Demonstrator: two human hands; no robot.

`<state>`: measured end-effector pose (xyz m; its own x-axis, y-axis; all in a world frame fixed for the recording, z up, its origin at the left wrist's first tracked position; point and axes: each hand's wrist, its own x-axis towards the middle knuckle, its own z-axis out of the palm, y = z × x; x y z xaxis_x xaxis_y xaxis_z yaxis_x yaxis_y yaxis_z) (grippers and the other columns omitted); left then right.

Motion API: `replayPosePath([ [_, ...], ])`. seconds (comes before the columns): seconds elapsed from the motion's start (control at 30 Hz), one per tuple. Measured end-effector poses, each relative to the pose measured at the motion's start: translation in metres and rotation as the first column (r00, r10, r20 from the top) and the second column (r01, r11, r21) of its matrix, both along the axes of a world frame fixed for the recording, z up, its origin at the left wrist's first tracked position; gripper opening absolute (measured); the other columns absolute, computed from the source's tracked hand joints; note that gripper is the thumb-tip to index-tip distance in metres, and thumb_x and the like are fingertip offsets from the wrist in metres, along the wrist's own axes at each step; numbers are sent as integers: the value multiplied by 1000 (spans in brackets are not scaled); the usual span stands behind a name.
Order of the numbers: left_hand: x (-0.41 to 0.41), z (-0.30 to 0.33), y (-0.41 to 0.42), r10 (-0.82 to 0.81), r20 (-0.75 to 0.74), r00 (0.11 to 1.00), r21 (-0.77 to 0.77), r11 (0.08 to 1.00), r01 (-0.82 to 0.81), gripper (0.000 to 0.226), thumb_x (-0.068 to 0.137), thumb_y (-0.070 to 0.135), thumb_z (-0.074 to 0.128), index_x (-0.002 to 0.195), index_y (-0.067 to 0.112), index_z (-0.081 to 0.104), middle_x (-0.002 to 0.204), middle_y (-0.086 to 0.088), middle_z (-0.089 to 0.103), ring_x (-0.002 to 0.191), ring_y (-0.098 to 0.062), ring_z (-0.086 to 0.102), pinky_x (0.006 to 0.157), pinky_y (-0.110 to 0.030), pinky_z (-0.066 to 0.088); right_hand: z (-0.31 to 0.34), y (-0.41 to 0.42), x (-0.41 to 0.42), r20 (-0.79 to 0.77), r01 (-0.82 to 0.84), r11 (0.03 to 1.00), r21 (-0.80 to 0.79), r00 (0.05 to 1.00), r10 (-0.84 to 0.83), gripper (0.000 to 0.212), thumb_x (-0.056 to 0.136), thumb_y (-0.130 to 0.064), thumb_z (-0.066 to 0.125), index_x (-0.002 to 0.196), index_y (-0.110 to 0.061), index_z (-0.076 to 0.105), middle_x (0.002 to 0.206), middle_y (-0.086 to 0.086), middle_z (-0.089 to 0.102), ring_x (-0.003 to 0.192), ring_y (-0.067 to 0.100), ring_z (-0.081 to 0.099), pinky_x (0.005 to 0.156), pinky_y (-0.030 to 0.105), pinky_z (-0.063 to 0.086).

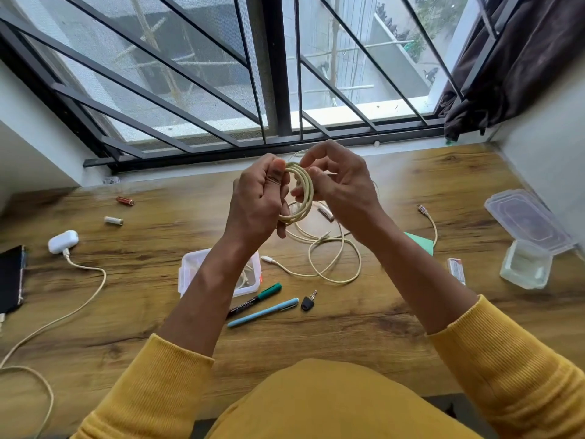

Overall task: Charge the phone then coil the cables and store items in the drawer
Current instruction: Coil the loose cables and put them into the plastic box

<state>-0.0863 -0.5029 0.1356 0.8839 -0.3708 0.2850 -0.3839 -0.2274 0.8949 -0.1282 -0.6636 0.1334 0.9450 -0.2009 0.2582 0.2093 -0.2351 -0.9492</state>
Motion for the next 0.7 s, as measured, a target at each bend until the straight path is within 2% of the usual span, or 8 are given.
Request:
replayPosePath([
  [0.07, 0, 2, 0, 20, 32, 999, 24, 1000, -21, 31, 115, 23, 42, 87, 15, 52, 68, -10, 51, 45, -15, 61, 36, -28, 46, 9, -4, -3, -48, -83, 984, 158, 995, 91, 14, 105, 4, 48, 109, 7, 62, 95, 30, 72, 86, 41, 77, 77, 53, 66],
  [0.1, 0, 2, 0, 26, 51, 998, 39, 999, -28, 30, 115, 23, 43, 88, 13, 53, 68, -9, 52, 45, -15, 61, 35, -28, 46, 12, -6, -5, -66, -111, 973, 203, 990, 126, 14, 106, 2, 49, 109, 10, 61, 97, 32, 71, 88, 43, 76, 79, 51, 65],
  [0.2, -1, 3, 0, 39, 102, 994, 83, 995, -48, 24, 113, 19, 46, 94, 8, 55, 68, -2, 55, 47, -16, 64, 35, -29, 48, 17, -6, -8, -77, -131, 980, 151, 987, 144, 23, 99, -8, 71, 109, 10, 60, 96, 30, 74, 86, 40, 78, 80, 56, 65],
  [0.3, -2, 1, -1, 28, 128, 991, 108, 993, -42, 22, 113, 19, 47, 97, 8, 56, 71, -4, 59, 51, -16, 66, 36, -34, 52, 14, -5, -7, -80, -117, 989, 88, 989, 124, 38, 88, -6, 84, 118, 2, 61, 92, 22, 77, 81, 37, 79, 79, 62, 63],
  [0.37, -2, 1, -2, 9, 114, 993, 103, 994, -21, 23, 114, 22, 46, 96, 11, 56, 74, -5, 61, 53, -17, 67, 37, -35, 54, 11, -4, -6, -69, -104, 994, 39, 992, 106, 42, 88, -8, 84, 125, -7, 64, 88, 16, 79, 80, 33, 80, 79, 59, 64],
  [0.47, -1, 2, 0, -2, 68, 998, 95, 995, -5, 25, 114, 24, 46, 98, 9, 58, 72, -4, 59, 55, -18, 69, 39, -35, 56, 8, -2, -6, -47, -80, 997, -23, 996, 78, 31, 90, -7, 82, 119, -8, 72, 86, 12, 79, 79, 27, 80, 77, 55, 66],
  [0.57, 0, 2, 3, -8, 14, 1000, 92, 996, 7, 26, 113, 26, 48, 100, 9, 61, 71, -4, 59, 56, -17, 71, 42, -34, 57, 7, -2, -4, -73, -63, 998, 0, 995, 63, 30, 89, -5, 83, 117, -6, 73, 97, 14, 79, 80, 26, 81, 76, 51, 67],
  [0.7, 1, 2, 7, -8, 1, 1000, 81, 997, 8, 21, 112, 28, 51, 97, 20, 63, 65, 12, 62, 57, -19, 72, 42, -35, 58, 8, -2, -3, -78, -125, 984, 130, 988, 136, 30, 88, 0, 82, 115, 4, 69, 105, 22, 76, 88, 37, 79, 81, 49, 66],
])
